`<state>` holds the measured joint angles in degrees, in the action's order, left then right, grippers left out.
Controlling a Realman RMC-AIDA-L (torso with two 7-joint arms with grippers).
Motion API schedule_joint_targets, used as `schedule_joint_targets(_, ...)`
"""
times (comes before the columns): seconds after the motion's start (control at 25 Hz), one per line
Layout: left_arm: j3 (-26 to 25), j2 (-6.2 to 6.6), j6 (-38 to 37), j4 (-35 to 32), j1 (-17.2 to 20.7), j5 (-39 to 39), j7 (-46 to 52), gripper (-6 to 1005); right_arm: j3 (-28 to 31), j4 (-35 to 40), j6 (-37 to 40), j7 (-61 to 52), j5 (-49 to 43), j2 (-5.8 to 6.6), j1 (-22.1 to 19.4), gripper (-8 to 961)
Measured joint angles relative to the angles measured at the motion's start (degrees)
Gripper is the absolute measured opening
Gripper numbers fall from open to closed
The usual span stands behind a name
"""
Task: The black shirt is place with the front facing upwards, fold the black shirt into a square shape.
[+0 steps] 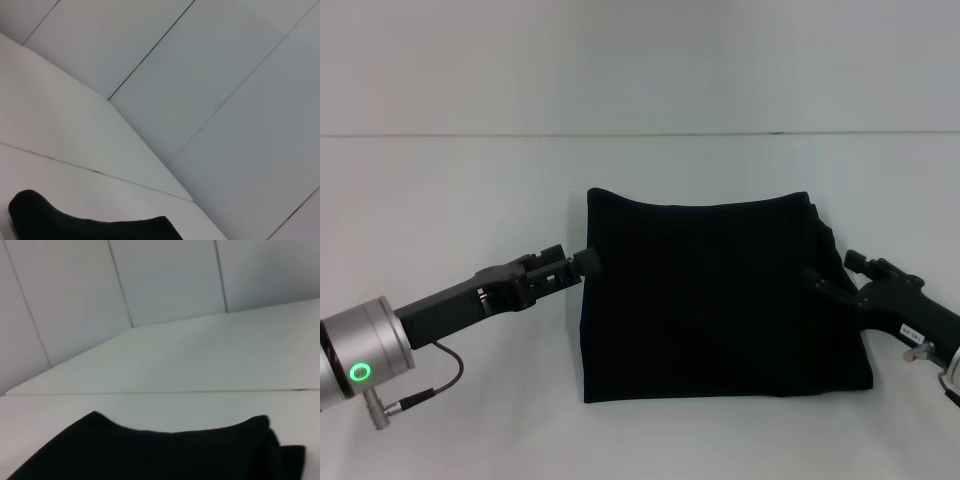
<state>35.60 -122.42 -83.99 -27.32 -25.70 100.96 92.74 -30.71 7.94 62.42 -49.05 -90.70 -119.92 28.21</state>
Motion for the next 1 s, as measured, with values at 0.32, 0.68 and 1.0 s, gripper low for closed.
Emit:
schedule_joint_targets(0.32,2.2,2.28,-0.3,-0.3,-0.5,4.0,0.2,908,1.3,3.8,5.4,0.1,-0.5,0.18,-2.6,826)
schedule_joint_targets(0.68,2.2,4.43,1.0,0.0,-2.2,4.9,14.6,904,-1.9,7.8,20.1,7.6,-9.7,0.03,-8.3,824)
schedule_joint_targets(1.0,3.6,5.63,11.5,1.8,-7.8,7.2,33.3,901,-2.0,6.6,22.4,12.3,-13.7,-0.14,-13.8,823)
